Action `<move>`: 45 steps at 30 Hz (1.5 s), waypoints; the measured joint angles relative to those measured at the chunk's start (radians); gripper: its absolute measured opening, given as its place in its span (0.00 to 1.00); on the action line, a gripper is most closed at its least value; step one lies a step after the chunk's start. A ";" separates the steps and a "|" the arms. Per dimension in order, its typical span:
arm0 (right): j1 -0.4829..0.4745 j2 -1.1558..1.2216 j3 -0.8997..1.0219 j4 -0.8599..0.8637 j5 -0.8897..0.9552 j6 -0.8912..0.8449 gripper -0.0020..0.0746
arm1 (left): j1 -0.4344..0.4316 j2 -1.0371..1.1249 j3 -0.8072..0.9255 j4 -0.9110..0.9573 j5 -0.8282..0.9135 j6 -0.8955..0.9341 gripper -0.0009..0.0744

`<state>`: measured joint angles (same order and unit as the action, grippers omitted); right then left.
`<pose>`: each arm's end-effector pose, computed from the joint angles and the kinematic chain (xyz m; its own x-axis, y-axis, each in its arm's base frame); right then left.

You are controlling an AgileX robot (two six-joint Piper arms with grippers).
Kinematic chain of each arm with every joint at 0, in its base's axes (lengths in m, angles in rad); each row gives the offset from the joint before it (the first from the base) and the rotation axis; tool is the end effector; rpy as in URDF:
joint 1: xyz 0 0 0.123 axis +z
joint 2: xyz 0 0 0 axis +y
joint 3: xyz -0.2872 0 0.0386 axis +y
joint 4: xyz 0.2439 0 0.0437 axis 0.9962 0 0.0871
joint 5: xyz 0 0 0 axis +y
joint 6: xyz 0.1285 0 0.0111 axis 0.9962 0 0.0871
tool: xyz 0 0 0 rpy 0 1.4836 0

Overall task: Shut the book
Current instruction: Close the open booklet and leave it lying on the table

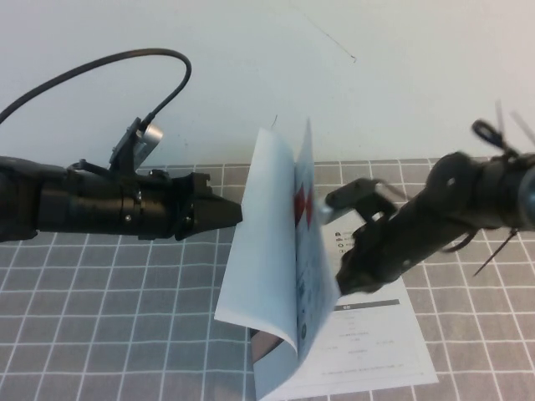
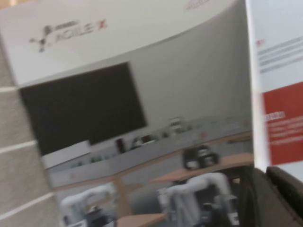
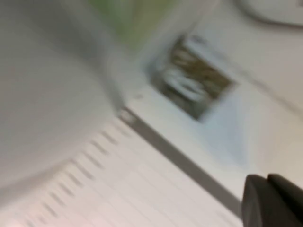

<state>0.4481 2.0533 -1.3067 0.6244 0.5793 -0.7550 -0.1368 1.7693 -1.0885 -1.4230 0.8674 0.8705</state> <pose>0.3663 0.2219 0.1145 -0.6917 -0.5541 -0.4632 -0.6903 0.6957 0.1986 0.3557 -0.1473 0.2188 -0.8976 -0.1789 -0.4029 0.2457 0.5558 -0.7942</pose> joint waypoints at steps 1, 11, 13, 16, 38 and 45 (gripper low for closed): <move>-0.012 -0.024 0.000 -0.039 0.005 0.031 0.02 | 0.000 0.000 0.000 -0.011 0.007 0.006 0.01; -0.135 -0.302 0.002 -0.155 0.031 0.104 0.02 | 0.000 0.000 0.000 -0.217 0.189 0.133 0.01; -0.133 -0.349 0.002 -0.102 0.036 0.080 0.02 | 0.000 0.000 -0.004 -0.234 0.255 0.185 0.01; -0.116 -0.386 0.002 -0.007 0.038 0.011 0.02 | -0.002 -0.004 -0.022 -0.239 0.252 0.230 0.01; 0.026 0.021 0.008 -0.017 -0.058 -0.066 0.02 | -0.002 -0.547 -0.039 0.645 -0.184 -0.075 0.01; 0.025 0.008 0.001 -0.077 -0.060 -0.048 0.02 | -0.002 -0.773 -0.023 1.174 -0.196 -0.469 0.01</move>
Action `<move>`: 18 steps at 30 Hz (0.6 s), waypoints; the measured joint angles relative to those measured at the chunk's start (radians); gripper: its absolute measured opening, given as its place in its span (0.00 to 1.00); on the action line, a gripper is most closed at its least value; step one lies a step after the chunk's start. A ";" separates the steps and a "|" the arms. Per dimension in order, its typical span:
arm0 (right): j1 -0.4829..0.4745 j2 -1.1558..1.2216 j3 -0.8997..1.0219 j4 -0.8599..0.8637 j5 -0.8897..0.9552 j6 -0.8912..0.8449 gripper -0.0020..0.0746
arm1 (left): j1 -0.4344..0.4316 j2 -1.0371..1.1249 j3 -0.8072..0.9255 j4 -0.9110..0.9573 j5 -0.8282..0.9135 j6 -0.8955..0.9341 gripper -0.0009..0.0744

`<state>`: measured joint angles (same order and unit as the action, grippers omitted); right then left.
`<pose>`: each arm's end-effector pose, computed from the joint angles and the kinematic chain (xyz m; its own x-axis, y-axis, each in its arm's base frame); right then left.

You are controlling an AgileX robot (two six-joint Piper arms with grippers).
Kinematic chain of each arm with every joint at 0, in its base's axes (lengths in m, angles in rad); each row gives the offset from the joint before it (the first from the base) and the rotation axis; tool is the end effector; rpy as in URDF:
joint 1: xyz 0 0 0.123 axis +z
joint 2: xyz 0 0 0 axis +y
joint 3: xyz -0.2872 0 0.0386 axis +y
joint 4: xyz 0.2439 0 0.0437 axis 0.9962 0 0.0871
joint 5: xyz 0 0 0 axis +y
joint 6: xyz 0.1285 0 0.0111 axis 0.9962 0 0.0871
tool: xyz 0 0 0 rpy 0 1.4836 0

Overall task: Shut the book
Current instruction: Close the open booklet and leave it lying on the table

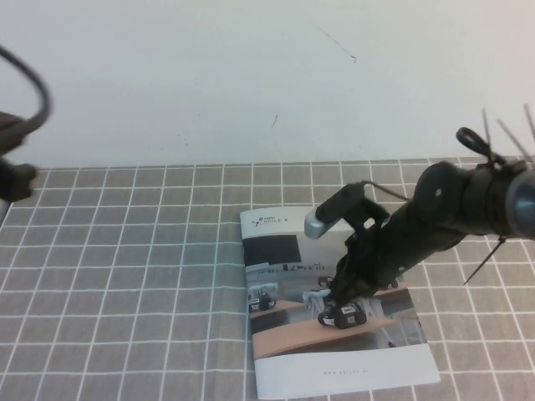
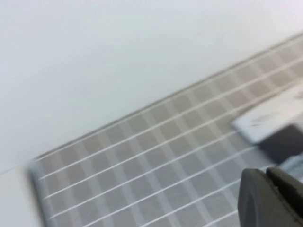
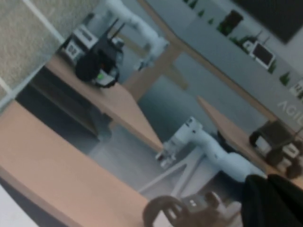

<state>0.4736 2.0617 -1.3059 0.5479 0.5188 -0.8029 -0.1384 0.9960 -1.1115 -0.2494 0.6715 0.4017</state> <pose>0.3682 0.2262 0.1103 -0.5945 -0.6416 -0.4846 -0.7625 0.6411 0.0866 0.2231 -0.0511 0.4006 -0.3693 0.2544 -0.8938 0.3556 0.9273 0.1170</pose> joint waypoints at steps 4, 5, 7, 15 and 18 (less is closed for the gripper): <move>-0.024 -0.159 0.009 -0.061 0.005 0.011 0.02 | 0.000 -0.121 0.074 0.228 -0.036 -0.205 0.01; -0.034 -0.221 0.009 -0.072 0.005 0.011 0.02 | 0.000 -0.157 0.104 0.265 -0.056 -0.237 0.01; -0.057 -0.355 0.009 -0.105 0.014 0.017 0.02 | 0.000 -0.233 0.184 0.321 -0.124 -0.292 0.01; -0.098 -0.811 0.009 -0.437 0.101 0.194 0.02 | 0.000 -0.461 0.603 0.374 -0.463 -0.338 0.01; -0.098 -0.959 0.013 -0.590 0.226 0.341 0.02 | 0.000 -0.501 0.716 0.408 -0.534 -0.336 0.01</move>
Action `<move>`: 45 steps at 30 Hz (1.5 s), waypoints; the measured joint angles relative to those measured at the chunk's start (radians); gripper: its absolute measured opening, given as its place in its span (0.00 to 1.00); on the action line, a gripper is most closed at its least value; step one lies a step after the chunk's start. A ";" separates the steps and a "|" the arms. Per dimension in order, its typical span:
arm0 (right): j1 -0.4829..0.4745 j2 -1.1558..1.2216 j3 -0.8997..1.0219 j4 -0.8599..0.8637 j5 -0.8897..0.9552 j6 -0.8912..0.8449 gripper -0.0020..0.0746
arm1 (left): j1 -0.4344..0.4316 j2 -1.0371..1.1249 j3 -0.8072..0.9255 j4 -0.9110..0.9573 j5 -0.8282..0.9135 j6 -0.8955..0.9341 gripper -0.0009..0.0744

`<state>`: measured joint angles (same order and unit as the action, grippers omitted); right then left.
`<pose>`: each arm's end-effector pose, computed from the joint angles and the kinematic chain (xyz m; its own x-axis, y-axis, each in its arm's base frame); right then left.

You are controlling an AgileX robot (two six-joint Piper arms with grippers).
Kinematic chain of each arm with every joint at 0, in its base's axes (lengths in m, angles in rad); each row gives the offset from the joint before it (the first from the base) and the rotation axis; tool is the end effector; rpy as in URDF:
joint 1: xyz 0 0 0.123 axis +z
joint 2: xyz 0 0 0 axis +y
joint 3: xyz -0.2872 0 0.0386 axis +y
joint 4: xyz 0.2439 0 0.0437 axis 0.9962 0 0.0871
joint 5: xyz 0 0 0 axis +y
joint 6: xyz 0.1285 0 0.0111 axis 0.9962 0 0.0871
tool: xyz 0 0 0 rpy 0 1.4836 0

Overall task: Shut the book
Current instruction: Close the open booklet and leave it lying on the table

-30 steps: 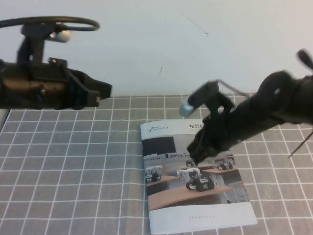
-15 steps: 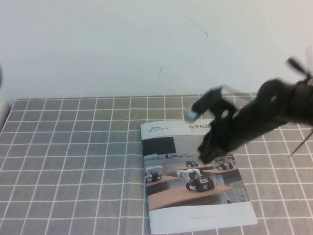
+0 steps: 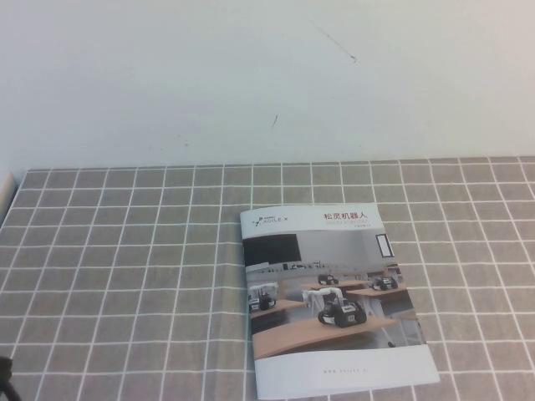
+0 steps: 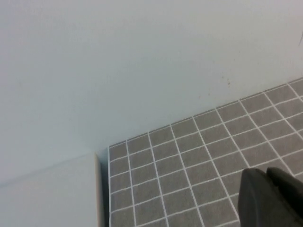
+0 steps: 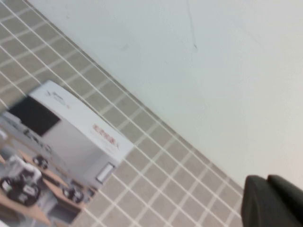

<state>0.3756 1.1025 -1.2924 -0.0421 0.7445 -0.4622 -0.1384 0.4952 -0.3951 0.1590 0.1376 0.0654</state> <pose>0.2350 0.0887 0.4275 -0.2065 -0.5901 -0.7805 -0.5004 0.7491 -0.4340 0.1392 -0.0165 0.2933 -0.1174 0.2395 -0.9638 0.1462 0.9641 0.2218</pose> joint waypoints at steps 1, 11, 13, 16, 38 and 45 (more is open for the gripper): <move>0.000 -0.049 0.014 -0.046 0.047 0.039 0.02 | 0.000 -0.014 0.024 0.008 -0.028 0.000 0.01; 0.000 -0.685 0.440 -0.256 0.155 0.366 0.02 | 0.000 -0.053 0.104 0.026 -0.121 -0.008 0.01; 0.000 -0.823 0.535 -0.264 0.146 0.396 0.02 | 0.000 -0.053 0.105 0.026 -0.126 -0.009 0.01; 0.000 -0.949 0.620 -0.264 0.149 0.428 0.02 | 0.000 -0.053 0.105 0.026 -0.130 -0.011 0.01; 0.000 -0.975 0.801 -0.178 0.022 0.452 0.02 | 0.000 -0.053 0.136 0.026 -0.200 -0.053 0.01; 0.000 -0.975 0.801 -0.110 0.015 0.452 0.02 | 0.000 -0.053 0.136 0.026 -0.202 -0.129 0.01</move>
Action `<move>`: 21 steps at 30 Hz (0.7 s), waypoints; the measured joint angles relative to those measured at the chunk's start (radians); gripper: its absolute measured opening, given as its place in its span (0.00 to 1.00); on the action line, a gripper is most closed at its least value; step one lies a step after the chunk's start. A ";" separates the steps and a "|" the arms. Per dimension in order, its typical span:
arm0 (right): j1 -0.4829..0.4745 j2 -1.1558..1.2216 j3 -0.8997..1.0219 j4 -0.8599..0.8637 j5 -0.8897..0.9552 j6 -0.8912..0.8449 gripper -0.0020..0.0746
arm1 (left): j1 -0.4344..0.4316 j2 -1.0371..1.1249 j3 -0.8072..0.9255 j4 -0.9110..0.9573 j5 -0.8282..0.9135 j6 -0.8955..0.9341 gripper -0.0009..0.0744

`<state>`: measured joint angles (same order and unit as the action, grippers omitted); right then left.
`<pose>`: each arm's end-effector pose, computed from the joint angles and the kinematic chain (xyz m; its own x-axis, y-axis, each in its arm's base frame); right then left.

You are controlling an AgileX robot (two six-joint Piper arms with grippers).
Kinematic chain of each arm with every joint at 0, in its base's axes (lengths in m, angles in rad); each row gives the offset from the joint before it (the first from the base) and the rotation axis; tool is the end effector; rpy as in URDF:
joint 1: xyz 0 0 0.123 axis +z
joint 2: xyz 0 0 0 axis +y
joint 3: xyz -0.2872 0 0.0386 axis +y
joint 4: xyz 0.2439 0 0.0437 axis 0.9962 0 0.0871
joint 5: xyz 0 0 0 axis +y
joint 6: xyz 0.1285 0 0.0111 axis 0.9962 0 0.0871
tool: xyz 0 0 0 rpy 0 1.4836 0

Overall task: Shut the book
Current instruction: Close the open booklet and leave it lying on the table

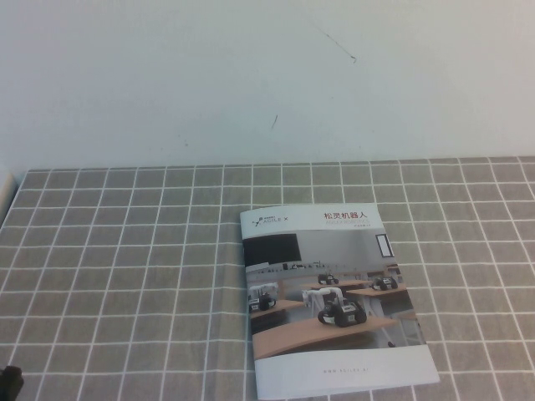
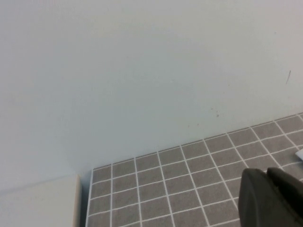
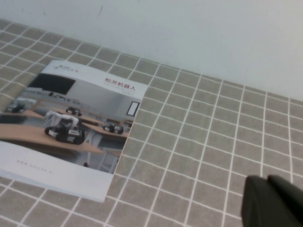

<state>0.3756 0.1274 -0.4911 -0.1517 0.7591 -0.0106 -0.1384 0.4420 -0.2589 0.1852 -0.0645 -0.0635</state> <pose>0.0560 0.0076 0.2870 -0.2422 -0.2246 -0.9439 -0.3039 0.9414 -0.1460 0.1321 -0.0199 0.2750 -0.0138 0.1241 -0.9922 0.1525 0.9809 0.1206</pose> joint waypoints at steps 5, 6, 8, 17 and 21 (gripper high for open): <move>0.000 0.000 0.000 0.003 0.031 0.000 0.02 | 0.000 0.000 0.002 0.000 0.002 -0.058 0.01; 0.000 0.000 0.000 0.003 0.042 0.000 0.02 | 0.000 0.000 0.002 0.000 0.008 -0.061 0.01; 0.000 0.000 0.000 0.004 0.061 0.000 0.02 | 0.000 0.000 0.002 0.000 0.029 -0.063 0.01; 0.000 0.000 0.000 0.017 0.079 0.000 0.02 | 0.000 0.000 0.002 0.000 0.076 -0.075 0.01; 0.000 0.000 0.000 0.018 0.081 0.000 0.02 | 0.000 0.000 0.002 0.000 0.080 -0.076 0.01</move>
<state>0.3756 0.1274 -0.4911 -0.1334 0.8405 -0.0106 -0.1384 0.4420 -0.2565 0.1852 0.0157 -0.1391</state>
